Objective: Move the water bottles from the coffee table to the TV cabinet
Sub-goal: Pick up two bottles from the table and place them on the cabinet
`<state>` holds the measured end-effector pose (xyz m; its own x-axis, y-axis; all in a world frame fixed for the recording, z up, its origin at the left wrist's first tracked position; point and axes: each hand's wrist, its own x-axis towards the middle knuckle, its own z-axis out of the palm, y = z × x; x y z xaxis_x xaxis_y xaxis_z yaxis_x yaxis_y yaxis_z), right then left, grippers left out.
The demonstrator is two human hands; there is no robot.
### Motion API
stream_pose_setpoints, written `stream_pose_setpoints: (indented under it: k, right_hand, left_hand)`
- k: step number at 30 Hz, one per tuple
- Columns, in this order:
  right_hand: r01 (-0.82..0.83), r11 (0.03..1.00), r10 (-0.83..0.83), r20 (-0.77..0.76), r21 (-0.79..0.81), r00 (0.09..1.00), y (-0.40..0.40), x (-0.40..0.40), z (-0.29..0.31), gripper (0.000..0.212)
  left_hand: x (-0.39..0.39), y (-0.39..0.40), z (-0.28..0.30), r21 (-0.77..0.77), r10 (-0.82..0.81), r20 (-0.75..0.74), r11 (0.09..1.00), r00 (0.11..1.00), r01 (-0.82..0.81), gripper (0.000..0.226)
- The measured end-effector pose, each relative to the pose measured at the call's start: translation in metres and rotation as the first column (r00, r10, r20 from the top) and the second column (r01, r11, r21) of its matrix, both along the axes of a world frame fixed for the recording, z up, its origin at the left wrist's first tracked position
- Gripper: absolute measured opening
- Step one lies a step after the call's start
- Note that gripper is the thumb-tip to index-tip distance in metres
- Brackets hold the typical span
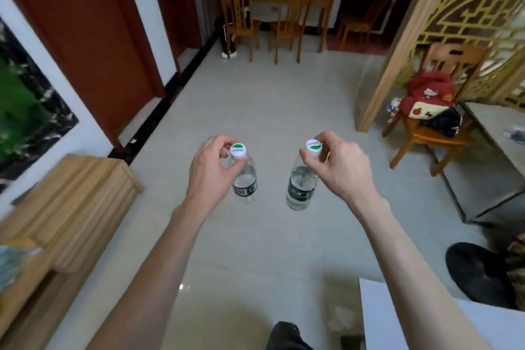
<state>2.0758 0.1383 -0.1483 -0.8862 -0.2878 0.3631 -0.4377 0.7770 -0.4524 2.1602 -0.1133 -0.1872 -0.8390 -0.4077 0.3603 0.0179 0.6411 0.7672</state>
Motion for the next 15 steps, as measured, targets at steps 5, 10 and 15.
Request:
stream_pose_setpoints:
  k: [5, 10, 15]
  right_hand:
    - [-0.168, 0.986, 0.168, 0.043, -0.02, 0.985, -0.104, -0.055, 0.0, 0.029]
    - [-0.321, 0.942, 0.333, 0.144, -0.104, 0.932, -0.209, -0.114, -0.002, 0.025]
    - [-0.493, 0.86, 0.51, 0.202, -0.13, 0.836, -0.311, -0.169, -0.006, 0.025]
  left_hand:
    - [-0.018, -0.081, -0.002, -0.048, 0.168, -0.001, 0.985, 0.986, -0.168, 0.028]
    - [-0.042, -0.164, 0.0, -0.064, 0.27, 0.07, 0.962, 0.96, -0.266, 0.024]
    - [-0.065, -0.237, 0.004, -0.127, 0.431, 0.144, 0.901, 0.891, -0.415, 0.024]
